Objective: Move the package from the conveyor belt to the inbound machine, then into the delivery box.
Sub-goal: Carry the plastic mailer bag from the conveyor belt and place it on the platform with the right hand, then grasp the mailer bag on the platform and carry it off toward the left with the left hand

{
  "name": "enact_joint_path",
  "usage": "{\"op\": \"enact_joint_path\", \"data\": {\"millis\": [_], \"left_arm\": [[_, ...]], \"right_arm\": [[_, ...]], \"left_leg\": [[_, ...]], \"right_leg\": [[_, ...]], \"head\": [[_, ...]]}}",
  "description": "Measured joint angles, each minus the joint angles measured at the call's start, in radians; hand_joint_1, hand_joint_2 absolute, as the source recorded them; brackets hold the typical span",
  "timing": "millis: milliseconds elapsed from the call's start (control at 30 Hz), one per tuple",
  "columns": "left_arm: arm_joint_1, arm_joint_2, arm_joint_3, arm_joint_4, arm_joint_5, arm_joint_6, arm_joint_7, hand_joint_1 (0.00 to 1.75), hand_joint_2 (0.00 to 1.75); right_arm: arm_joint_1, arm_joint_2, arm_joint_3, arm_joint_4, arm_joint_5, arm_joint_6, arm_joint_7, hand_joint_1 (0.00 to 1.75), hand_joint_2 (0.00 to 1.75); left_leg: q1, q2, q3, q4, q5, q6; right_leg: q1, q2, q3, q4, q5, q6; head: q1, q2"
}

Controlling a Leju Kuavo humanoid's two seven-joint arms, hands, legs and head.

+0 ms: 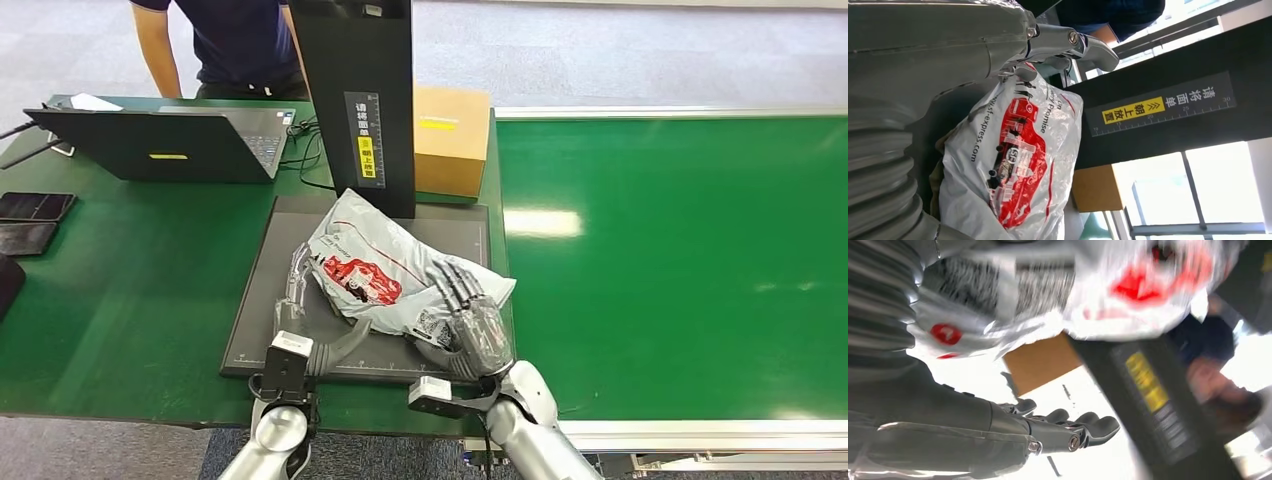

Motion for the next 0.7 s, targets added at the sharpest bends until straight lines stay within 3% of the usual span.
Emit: {"op": "enact_joint_path", "data": {"millis": [133,333,533,633,700], "left_arm": [[0.011,0.001,-0.002,-0.001,-0.008,0.011,0.0,0.0,1.75],[0.029,0.003,-0.001,-0.005,-0.063,0.002,0.0,0.0,1.75],[0.032,0.003,0.04,-0.005,-0.191,-0.06,0.007,0.0,1.75],[0.031,0.003,0.075,-0.003,-0.281,-0.103,0.042,0.0,1.75],[0.025,0.003,0.091,-0.003,-0.352,-0.125,0.076,0.0,1.75]], "right_arm": [[0.092,-0.021,0.033,-0.159,-0.251,0.0,-0.004,0.0,1.75],[0.237,-0.029,0.04,-0.316,-0.24,0.026,-0.003,0.0,1.75],[0.326,-0.041,-0.008,-0.377,-0.409,0.262,-0.001,0.0,1.75],[0.366,-0.043,-0.056,-0.403,-0.477,0.407,-0.002,0.0,1.75],[0.384,-0.043,-0.084,-0.411,-0.478,0.452,-0.003,0.0,1.75]], "left_leg": [[0.0,0.0,0.0,0.0,-0.001,0.0],[0.0,0.0,0.0,0.0,-0.002,-0.001],[0.0,0.0,0.0,0.0,-0.002,-0.001],[0.0,0.0,0.0,0.0,-0.002,-0.001],[0.0,0.0,0.0,0.0,-0.002,-0.001]], "right_leg": [[0.0,0.001,-0.001,0.0,-0.001,0.0],[0.0,0.0,-0.001,0.0,-0.003,-0.001],[0.0,0.0,0.0,0.0,-0.003,-0.001],[0.0,0.0,0.0,0.0,-0.003,-0.001],[0.0,0.0,0.0,0.0,-0.003,-0.001]], "head": [[0.0,0.0],[0.0,0.0],[0.0,0.0],[0.0,0.0],[0.0,0.0]]}}
